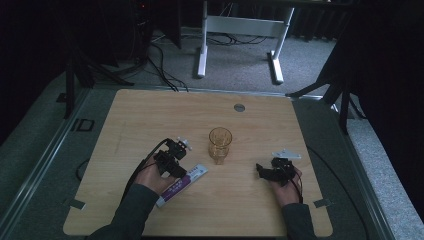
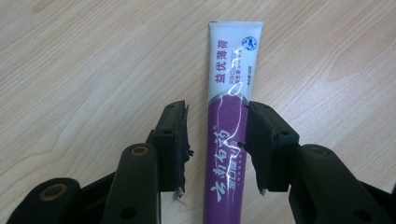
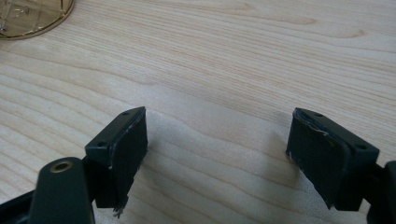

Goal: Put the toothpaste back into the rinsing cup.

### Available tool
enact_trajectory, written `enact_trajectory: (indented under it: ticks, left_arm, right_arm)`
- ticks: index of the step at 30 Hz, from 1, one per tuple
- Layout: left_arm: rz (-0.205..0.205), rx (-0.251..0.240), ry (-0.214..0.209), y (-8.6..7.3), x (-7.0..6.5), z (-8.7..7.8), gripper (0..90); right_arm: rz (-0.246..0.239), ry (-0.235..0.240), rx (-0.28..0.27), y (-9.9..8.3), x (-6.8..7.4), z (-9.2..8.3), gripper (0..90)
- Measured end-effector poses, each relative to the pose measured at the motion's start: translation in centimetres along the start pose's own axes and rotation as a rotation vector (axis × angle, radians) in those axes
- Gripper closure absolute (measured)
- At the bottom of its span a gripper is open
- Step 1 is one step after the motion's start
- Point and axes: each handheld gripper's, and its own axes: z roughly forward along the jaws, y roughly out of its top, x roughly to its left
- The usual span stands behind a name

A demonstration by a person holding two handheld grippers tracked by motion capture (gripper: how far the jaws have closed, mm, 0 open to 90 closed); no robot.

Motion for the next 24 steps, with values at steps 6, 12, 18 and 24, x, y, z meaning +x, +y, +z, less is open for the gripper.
enact_trajectory:
  ticks: [6,12,18,24]
  left_arm:
    - [0.007,0.019,-0.004,0.1,-0.1,0.3,59.2]
    - [0.014,0.042,-0.009,0.2,-0.3,0.7,59.2]
    - [0.025,0.063,-0.015,0.4,-0.5,1.3,59.5]
    - [0.039,0.077,-0.019,0.5,-0.6,1.9,59.6]
  right_arm:
    - [0.000,0.000,0.000,0.0,0.0,0.0,19.9]
    - [0.000,0.000,0.000,0.0,0.0,0.0,19.9]
    - [-0.001,0.000,0.000,0.0,0.0,0.0,19.9]
    - [-0.001,0.001,0.000,0.0,0.0,0.0,19.9]
